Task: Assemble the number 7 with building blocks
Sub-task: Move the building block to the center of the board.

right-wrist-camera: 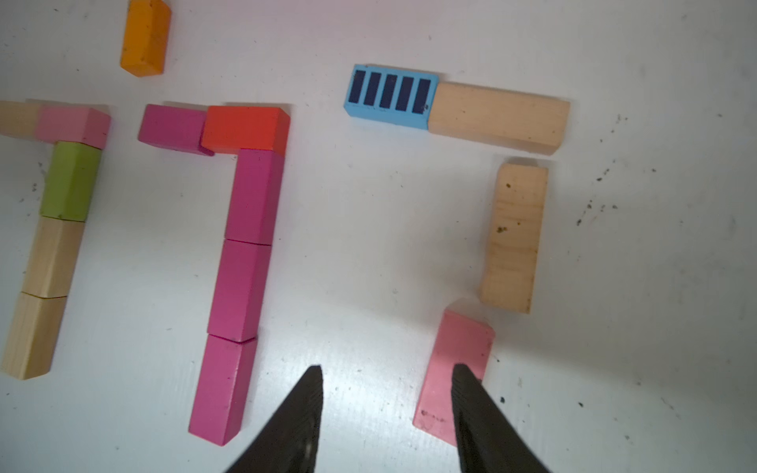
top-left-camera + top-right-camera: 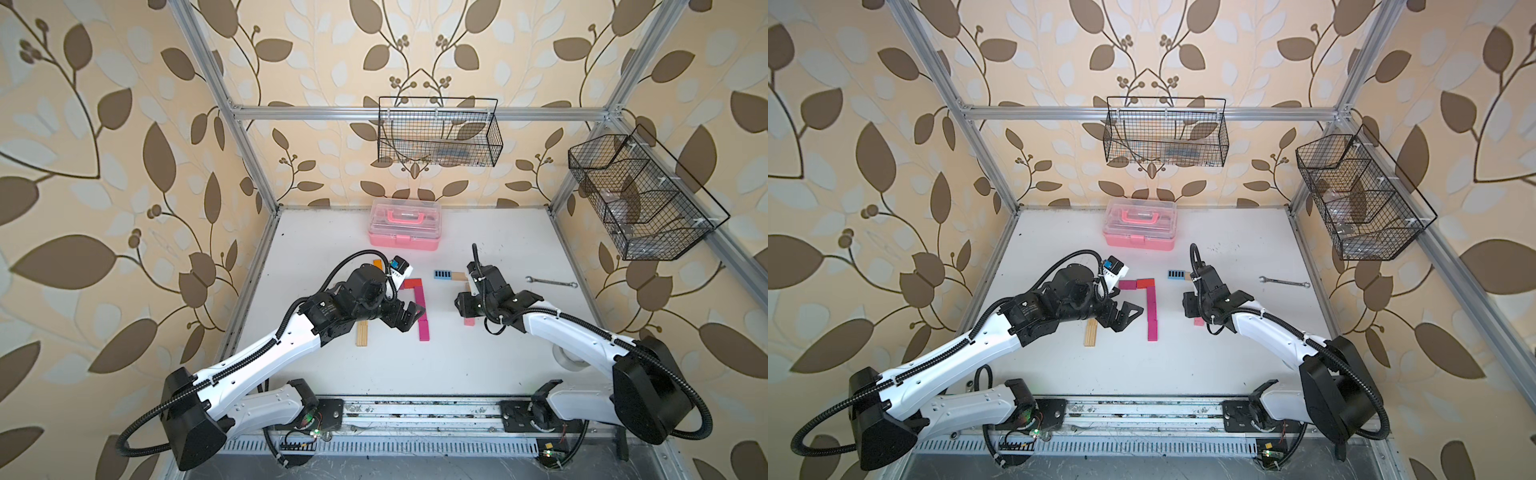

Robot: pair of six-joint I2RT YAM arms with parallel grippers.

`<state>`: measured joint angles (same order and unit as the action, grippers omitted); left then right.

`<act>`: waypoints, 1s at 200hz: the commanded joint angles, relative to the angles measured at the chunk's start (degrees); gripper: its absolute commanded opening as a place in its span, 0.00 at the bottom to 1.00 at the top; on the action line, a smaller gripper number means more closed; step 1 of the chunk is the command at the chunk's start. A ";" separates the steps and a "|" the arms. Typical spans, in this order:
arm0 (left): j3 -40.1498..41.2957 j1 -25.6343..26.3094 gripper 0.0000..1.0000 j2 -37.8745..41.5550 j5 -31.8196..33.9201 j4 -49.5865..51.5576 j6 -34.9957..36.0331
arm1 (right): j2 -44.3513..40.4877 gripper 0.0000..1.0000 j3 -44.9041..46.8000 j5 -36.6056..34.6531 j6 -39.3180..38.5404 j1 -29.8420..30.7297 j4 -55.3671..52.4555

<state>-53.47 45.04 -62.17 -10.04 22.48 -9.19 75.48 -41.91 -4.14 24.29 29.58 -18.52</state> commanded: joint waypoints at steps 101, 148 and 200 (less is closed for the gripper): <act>-0.34 0.19 0.99 1.00 -0.65 -2.19 0.38 | 8.42 0.48 3.33 -3.95 2.95 1.13 1.14; -0.45 0.22 0.99 1.09 -1.09 -2.01 0.44 | 9.24 0.36 3.72 -5.98 2.69 0.70 0.65; -0.84 0.18 0.99 0.21 -4.02 -1.71 1.19 | 8.55 0.31 4.99 -4.09 1.47 -2.08 1.50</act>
<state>-53.47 45.04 -62.17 -11.84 22.39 -9.13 84.18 -38.74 -8.62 26.48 28.97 -17.23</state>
